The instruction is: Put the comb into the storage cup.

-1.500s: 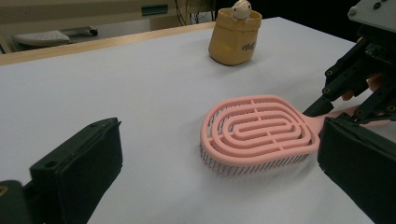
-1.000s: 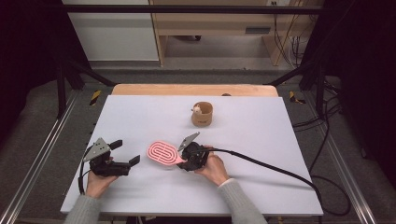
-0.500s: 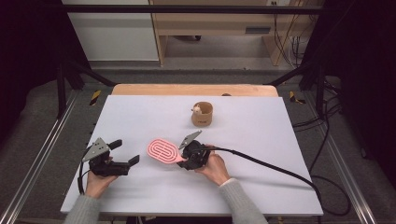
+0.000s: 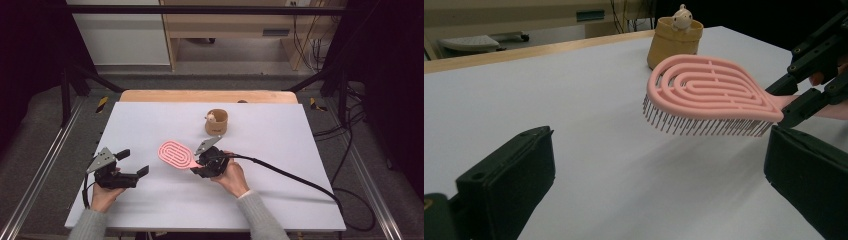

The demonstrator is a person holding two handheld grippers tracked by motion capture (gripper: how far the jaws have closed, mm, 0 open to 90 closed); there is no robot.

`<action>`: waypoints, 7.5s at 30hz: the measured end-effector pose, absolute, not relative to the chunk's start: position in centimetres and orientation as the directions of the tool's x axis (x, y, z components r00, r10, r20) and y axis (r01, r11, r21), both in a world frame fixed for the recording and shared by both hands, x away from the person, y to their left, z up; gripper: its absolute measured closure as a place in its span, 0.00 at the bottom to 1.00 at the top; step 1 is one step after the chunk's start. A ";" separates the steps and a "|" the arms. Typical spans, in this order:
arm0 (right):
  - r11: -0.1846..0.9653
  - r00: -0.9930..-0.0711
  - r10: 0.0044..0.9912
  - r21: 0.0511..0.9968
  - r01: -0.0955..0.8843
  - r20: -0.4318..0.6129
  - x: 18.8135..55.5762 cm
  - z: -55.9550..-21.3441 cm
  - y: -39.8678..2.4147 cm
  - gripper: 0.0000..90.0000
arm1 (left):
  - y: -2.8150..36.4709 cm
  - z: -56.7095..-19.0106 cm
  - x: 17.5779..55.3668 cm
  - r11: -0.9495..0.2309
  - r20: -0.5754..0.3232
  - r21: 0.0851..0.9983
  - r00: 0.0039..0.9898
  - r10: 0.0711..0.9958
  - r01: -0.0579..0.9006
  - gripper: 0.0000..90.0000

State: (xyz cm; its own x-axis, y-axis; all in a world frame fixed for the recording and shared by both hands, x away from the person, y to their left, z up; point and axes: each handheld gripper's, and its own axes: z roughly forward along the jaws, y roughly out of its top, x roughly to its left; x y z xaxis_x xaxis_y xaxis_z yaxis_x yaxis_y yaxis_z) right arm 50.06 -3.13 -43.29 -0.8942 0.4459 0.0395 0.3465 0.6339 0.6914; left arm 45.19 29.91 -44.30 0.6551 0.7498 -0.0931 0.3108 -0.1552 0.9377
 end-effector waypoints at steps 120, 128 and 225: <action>0.281 -0.799 0.593 0.902 0.326 0.104 46.5 -41.7 -13.8 0.78 | 15.9 -38.9 46.8 -0.099 -0.234 0.926 0.761 0.605 0.364 0.00; 0.282 -0.800 0.591 0.903 0.323 0.101 46.5 -41.7 -13.8 0.78 | 15.1 -38.8 47.1 -0.094 -0.252 0.920 0.757 0.603 0.381 0.00; 0.255 -0.828 0.547 0.918 0.304 0.122 46.4 -41.7 -13.5 0.73 | 10.3 -37.8 46.8 0.033 -0.338 0.920 0.749 0.569 0.390 0.71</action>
State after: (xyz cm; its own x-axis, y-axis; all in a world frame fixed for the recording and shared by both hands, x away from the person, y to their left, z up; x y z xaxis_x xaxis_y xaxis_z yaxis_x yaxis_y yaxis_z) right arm 46.44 -13.48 -41.73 -0.8284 0.5467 0.1222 0.3039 0.2554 0.9178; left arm 46.78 10.31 -37.76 0.7494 0.5691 -0.3382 0.3904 0.0327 0.9201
